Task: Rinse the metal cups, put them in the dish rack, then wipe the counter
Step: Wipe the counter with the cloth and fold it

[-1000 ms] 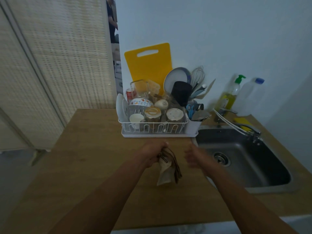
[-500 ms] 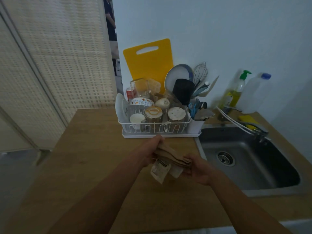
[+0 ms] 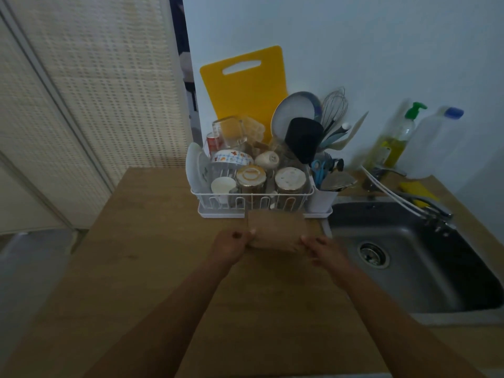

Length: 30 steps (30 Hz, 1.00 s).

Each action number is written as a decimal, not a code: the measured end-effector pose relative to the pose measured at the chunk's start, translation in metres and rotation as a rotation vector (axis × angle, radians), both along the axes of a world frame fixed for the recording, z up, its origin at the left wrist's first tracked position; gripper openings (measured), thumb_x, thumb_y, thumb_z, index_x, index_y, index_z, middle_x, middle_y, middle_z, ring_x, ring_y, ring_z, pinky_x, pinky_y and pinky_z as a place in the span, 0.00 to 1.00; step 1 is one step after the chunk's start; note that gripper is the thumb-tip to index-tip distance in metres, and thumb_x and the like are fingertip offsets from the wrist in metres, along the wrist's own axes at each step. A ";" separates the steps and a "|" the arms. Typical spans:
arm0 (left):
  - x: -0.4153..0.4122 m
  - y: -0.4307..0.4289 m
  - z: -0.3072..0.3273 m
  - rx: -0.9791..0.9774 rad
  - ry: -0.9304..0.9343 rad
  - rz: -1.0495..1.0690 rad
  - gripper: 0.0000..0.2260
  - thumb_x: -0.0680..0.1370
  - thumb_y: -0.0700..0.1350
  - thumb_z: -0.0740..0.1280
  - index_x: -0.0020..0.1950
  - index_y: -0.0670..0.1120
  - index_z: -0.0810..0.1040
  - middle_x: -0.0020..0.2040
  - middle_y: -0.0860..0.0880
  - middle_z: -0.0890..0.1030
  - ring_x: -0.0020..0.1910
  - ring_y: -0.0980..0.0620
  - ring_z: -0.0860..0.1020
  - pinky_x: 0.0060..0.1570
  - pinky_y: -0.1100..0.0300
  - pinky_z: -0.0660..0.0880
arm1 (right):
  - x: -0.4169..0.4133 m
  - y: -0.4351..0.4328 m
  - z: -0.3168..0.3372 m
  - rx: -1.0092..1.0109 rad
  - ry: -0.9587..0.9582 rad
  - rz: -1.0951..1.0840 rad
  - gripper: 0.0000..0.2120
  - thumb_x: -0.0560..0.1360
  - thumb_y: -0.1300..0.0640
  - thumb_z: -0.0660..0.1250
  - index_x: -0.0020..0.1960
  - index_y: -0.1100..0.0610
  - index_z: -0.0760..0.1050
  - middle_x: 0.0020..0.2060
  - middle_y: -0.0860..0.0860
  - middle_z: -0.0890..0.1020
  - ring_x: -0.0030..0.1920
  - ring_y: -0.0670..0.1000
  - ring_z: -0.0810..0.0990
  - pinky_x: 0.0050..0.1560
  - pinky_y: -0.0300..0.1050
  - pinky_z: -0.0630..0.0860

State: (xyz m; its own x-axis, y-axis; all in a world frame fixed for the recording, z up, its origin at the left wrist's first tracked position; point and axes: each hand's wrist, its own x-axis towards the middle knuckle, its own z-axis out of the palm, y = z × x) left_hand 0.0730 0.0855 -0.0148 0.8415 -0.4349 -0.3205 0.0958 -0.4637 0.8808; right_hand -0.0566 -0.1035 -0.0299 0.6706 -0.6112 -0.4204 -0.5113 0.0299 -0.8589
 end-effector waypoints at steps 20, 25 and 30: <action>-0.049 0.013 -0.060 0.502 0.208 -0.184 0.10 0.72 0.44 0.70 0.47 0.38 0.81 0.39 0.41 0.84 0.30 0.48 0.82 0.40 0.52 0.82 | -0.022 0.044 -0.047 0.179 0.377 -0.062 0.08 0.72 0.64 0.71 0.39 0.64 0.73 0.38 0.59 0.77 0.35 0.55 0.78 0.34 0.49 0.80; -0.045 0.003 -0.084 0.217 0.307 -0.007 0.28 0.61 0.56 0.72 0.51 0.36 0.80 0.50 0.38 0.83 0.46 0.43 0.83 0.46 0.47 0.83 | -0.030 0.042 -0.047 0.258 0.206 -0.188 0.15 0.73 0.63 0.69 0.58 0.67 0.73 0.53 0.63 0.79 0.43 0.57 0.79 0.34 0.45 0.78; -0.059 -0.007 -0.062 -0.101 0.520 0.137 0.10 0.78 0.45 0.66 0.51 0.38 0.79 0.42 0.43 0.79 0.38 0.48 0.78 0.31 0.60 0.77 | -0.040 0.046 -0.044 0.447 0.046 -0.292 0.03 0.78 0.65 0.62 0.50 0.63 0.74 0.41 0.57 0.78 0.40 0.54 0.77 0.37 0.46 0.75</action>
State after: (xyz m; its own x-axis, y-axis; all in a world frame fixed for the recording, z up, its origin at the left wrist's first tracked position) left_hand 0.0137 0.0784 -0.0773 0.6342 -0.3823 -0.6720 0.5843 -0.3322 0.7404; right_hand -0.0962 -0.0572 -0.0740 0.4743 -0.5242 -0.7073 -0.4637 0.5342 -0.7069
